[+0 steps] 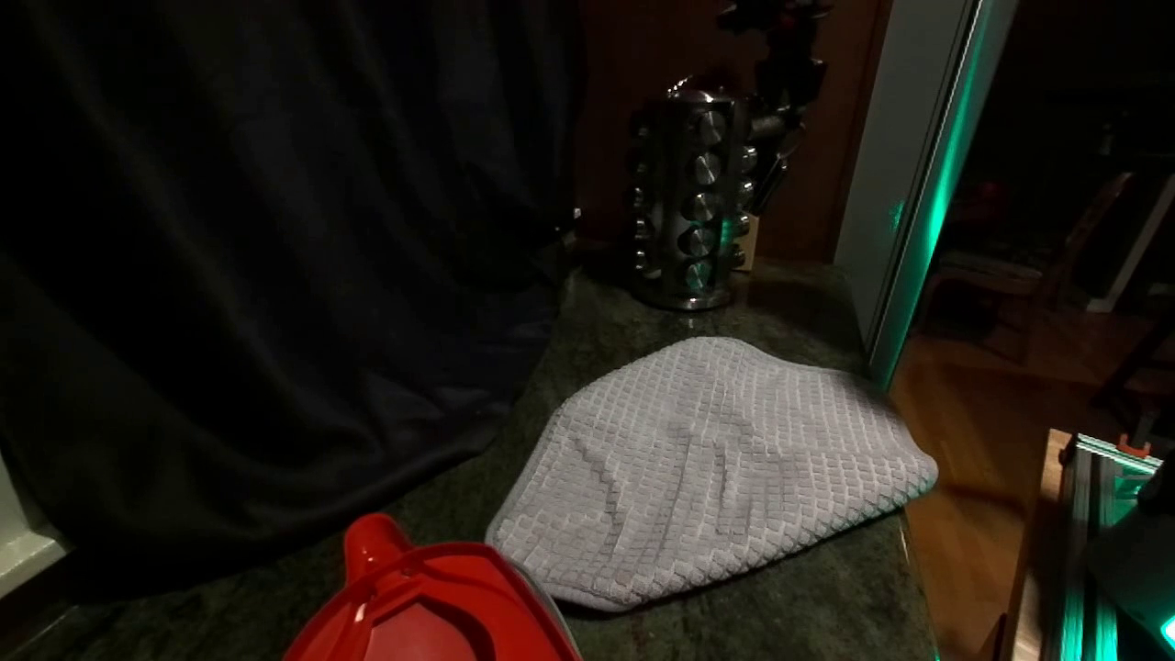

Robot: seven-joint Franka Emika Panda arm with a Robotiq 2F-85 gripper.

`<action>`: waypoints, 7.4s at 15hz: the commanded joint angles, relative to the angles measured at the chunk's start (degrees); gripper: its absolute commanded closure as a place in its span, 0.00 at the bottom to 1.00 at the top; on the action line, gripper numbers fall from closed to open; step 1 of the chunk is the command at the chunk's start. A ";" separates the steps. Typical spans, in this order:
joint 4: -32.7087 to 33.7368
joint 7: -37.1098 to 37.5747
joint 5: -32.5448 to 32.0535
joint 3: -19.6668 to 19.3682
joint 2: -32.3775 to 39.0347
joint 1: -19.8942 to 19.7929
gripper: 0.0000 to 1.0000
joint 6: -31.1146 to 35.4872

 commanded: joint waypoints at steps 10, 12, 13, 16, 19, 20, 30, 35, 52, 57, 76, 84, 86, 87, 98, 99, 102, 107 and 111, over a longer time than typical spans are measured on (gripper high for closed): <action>0.86 -2.71 -5.00 0.58 -2.93 1.89 0.75 0.56; 0.69 -3.61 -6.76 0.71 -3.22 2.20 0.75 -0.30; 0.67 -4.26 -7.60 0.81 -3.17 2.39 0.75 -0.84; 0.59 -5.87 -9.20 1.26 -2.64 3.00 0.75 -2.05; -0.11 -8.07 -11.00 1.89 -2.54 3.72 0.75 -3.75; -0.52 -8.58 -11.80 2.05 -2.74 4.01 0.75 -4.31; -11.28 -13.31 -17.67 4.01 -12.78 5.31 0.75 -3.08; -19.40 -10.80 -18.00 7.46 -19.50 5.95 0.75 0.13; -31.75 -4.68 -22.05 21.63 -27.51 9.06 0.75 9.33; -32.63 -2.92 -29.85 25.54 -25.38 10.84 0.75 10.76; -46.43 3.57 -44.13 28.74 -23.11 17.68 0.75 18.92; -50.76 16.24 -57.66 27.77 -19.10 18.15 0.75 29.21; -50.76 20.14 -61.75 27.72 -17.76 18.36 0.75 29.15; -50.66 22.16 -63.74 27.70 -17.21 18.52 0.75 28.55; -49.97 38.69 -77.97 26.18 -10.75 19.65 0.75 24.71; -50.58 40.01 -77.88 26.12 -11.25 19.76 0.75 23.31; -51.63 42.69 -76.81 26.23 -11.95 20.25 0.75 16.71; -51.73 44.22 -72.70 26.30 -10.15 20.96 0.75 5.02; -51.82 43.55 -68.04 25.65 -7.82 20.49 0.75 4.58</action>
